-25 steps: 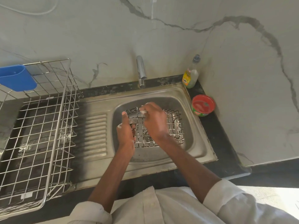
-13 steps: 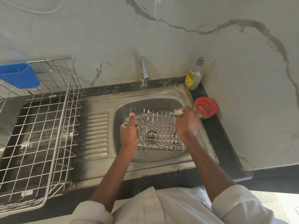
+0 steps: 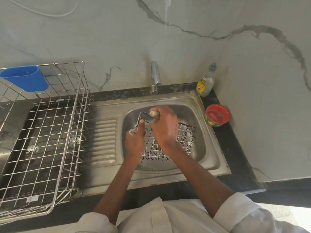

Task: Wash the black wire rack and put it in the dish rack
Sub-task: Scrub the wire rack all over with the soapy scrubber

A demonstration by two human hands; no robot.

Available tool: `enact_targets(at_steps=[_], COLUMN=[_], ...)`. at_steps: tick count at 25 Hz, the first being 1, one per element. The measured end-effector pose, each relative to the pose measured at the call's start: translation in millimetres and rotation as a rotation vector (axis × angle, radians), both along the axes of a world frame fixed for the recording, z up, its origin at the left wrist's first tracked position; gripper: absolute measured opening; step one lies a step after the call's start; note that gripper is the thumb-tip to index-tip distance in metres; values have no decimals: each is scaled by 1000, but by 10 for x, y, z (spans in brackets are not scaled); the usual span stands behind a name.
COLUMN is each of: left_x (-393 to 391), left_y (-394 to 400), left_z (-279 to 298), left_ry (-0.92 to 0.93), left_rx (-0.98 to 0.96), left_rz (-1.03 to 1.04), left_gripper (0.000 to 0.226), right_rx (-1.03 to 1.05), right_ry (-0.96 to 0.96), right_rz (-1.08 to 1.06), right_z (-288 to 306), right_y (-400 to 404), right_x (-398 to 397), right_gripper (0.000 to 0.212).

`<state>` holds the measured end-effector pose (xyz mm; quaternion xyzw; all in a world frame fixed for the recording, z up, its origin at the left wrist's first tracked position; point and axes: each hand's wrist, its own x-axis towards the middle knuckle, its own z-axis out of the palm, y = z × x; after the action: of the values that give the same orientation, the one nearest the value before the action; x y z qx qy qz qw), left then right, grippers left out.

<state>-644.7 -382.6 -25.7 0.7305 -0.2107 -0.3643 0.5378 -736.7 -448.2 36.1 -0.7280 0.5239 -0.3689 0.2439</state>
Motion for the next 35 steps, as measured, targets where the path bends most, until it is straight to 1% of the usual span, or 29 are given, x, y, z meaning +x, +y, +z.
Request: enact_targets(at_steps=[2, 4, 6, 8, 10, 11, 14, 16, 19, 21, 22, 25, 26, 30, 32, 35], left_x=[2, 9, 16, 36, 67, 84, 105, 87, 31, -26, -46, -69, -69, -54, -50, -36], left_y=[-16, -42, -47, -34, -6, 10, 70, 109, 130, 109, 93, 36, 27, 74, 70, 4], left_z=[25, 61, 100, 153, 222, 235, 207, 181, 184, 186, 190, 217, 227, 215, 181, 188], left_ry=[-24, 6, 37, 149, 293, 337, 368, 363, 359, 350, 345, 321, 309, 318, 330, 357], left_rx=[17, 10, 9, 8, 10, 9, 17, 35, 41, 46, 44, 37, 38, 50, 65, 45], left_rz=[3, 45, 108, 181, 236, 255, 277, 279, 259, 218, 202, 181, 183, 197, 224, 304], left_gripper=[68, 66, 61, 54, 45, 43, 42, 43, 44, 45, 45, 46, 47, 47, 47, 47], right_rx=[-140, -275, -308, -205, -56, 9, 220, 299, 322, 296, 249, 66, 47, 234, 203, 129], right_ry=[65, 114, 149, 177, 157, 144, 112, 96, 85, 91, 97, 146, 163, 109, 150, 191], right_rz=[72, 128, 146, 129, -7, -83, -257, -333, -374, -392, -358, -109, -92, -342, -316, -184], right_z=[-60, -129, -175, -263, -412, -462, -514, -505, -475, -425, -383, -339, -346, -451, -504, -539], right_y=[134, 264, 275, 197, 10, -94, -333, -374, -403, -437, -427, -335, -358, -576, -501, -202], right_x=[13, -38, -132, -259, -444, -566, -896, -1008, -1049, -997, -930, -716, -723, -1031, -1074, -972], right_gripper=[33, 37, 39, 39, 38, 36, 34, 32, 30, 28, 27, 32, 33, 27, 28, 33])
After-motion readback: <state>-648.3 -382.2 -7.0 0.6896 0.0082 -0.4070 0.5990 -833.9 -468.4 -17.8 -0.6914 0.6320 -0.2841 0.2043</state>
